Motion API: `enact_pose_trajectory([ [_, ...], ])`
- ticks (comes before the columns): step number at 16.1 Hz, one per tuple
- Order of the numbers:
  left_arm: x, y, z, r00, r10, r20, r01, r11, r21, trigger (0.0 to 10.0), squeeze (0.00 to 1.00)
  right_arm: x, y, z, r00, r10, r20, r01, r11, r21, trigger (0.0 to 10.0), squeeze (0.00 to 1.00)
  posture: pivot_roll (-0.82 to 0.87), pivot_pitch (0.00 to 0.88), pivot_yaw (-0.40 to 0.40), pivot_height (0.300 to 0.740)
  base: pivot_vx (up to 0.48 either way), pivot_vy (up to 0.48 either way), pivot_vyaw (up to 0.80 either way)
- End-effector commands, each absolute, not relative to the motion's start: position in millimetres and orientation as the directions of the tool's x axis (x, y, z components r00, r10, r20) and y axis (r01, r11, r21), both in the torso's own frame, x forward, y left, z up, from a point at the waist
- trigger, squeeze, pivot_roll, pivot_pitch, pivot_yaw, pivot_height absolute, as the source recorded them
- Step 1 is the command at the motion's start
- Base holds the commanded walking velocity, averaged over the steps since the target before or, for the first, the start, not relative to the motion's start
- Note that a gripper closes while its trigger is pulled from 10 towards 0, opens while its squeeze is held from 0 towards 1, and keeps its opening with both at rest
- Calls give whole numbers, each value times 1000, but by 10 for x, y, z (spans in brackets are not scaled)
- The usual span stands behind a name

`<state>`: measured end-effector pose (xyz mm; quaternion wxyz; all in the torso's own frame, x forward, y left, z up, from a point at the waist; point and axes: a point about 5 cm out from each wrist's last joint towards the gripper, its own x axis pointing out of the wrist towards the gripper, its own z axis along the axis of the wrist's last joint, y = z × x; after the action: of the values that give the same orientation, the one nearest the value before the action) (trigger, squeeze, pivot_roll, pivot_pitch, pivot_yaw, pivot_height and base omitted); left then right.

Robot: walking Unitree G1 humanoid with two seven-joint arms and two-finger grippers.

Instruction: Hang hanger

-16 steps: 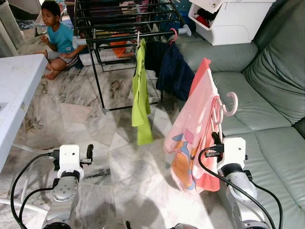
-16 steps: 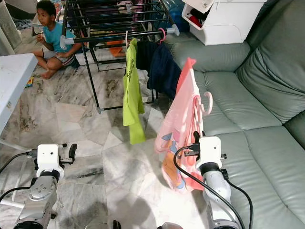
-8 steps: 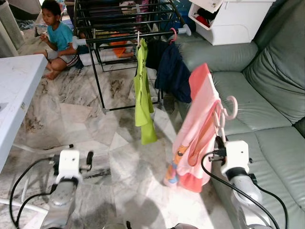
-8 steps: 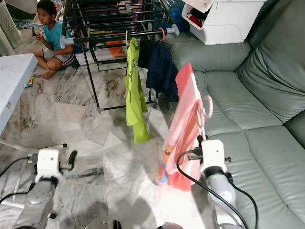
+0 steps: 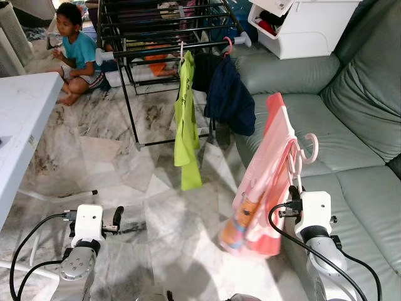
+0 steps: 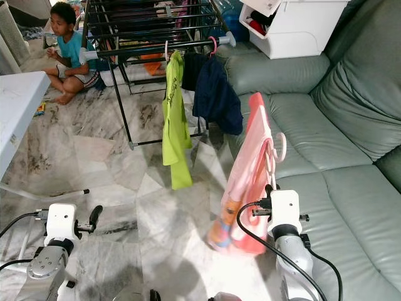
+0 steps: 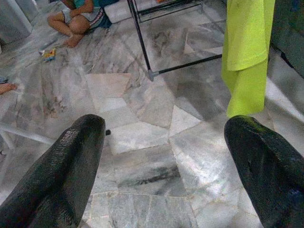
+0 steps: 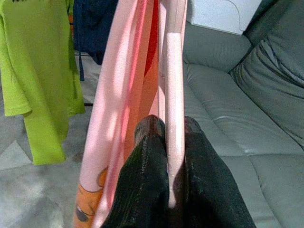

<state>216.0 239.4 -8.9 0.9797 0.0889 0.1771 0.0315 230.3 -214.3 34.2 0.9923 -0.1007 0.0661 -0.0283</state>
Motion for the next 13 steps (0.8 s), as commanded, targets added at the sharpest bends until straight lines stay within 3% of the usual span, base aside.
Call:
enact_pose_trajectory([
  [1, 2197, 2392, -57, 942, 78, -327, -18, 983, 182, 10000, 0, 2361, -2133, 406, 993, -66, -95, 46, 978, -202, 10000, 0, -54, 0, 40, 740, 334, 0, 0],
  [7, 2196, 2401, -66, 942, 72, -327, -14, 984, 177, 10000, 0, 2365, -2145, 411, 994, -68, -91, 48, 978, -201, 10000, 0, -54, 0, 41, 740, 340, 0, 0],
  [13, 2204, 2411, -77, 940, 78, -333, -22, 986, 168, 10000, 0, 2377, -2133, 419, 994, -65, -86, 46, 978, -203, 10000, 0, -54, 0, 42, 740, 266, 310, 0],
])
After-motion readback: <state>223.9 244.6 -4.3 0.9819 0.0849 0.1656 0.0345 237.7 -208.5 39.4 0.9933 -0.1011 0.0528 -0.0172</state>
